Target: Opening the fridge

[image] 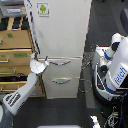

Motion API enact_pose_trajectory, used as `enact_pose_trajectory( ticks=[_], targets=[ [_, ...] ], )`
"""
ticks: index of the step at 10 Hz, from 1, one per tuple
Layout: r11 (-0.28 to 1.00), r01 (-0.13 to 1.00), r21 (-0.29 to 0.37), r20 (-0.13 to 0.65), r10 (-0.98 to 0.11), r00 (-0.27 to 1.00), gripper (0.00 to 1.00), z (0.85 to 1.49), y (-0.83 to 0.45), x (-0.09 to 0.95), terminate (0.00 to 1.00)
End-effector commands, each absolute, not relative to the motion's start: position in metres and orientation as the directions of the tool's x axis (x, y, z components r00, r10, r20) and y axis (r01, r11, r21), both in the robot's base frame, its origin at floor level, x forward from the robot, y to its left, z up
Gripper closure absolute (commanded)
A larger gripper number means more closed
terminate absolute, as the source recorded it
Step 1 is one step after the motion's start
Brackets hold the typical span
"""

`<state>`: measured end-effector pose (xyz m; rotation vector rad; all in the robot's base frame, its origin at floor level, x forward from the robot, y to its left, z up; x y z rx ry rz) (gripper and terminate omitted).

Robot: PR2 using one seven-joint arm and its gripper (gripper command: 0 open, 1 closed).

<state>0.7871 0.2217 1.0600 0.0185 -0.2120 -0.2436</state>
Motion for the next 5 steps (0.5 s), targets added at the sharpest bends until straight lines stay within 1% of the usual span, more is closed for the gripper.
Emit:
enact_pose_trajectory(
  ticks=[1,3,5],
  targets=[
    [0.994,0.11,0.025,0.207,-0.113,0.972,0.0,1.1,0.243,0.859,0.0],
    [0.992,0.122,0.019,0.211,-0.123,0.97,0.0,1.098,0.247,0.869,0.0],
    [0.988,0.151,-0.039,0.246,-0.137,0.96,0.0,1.095,0.258,0.881,0.0]
  ],
)
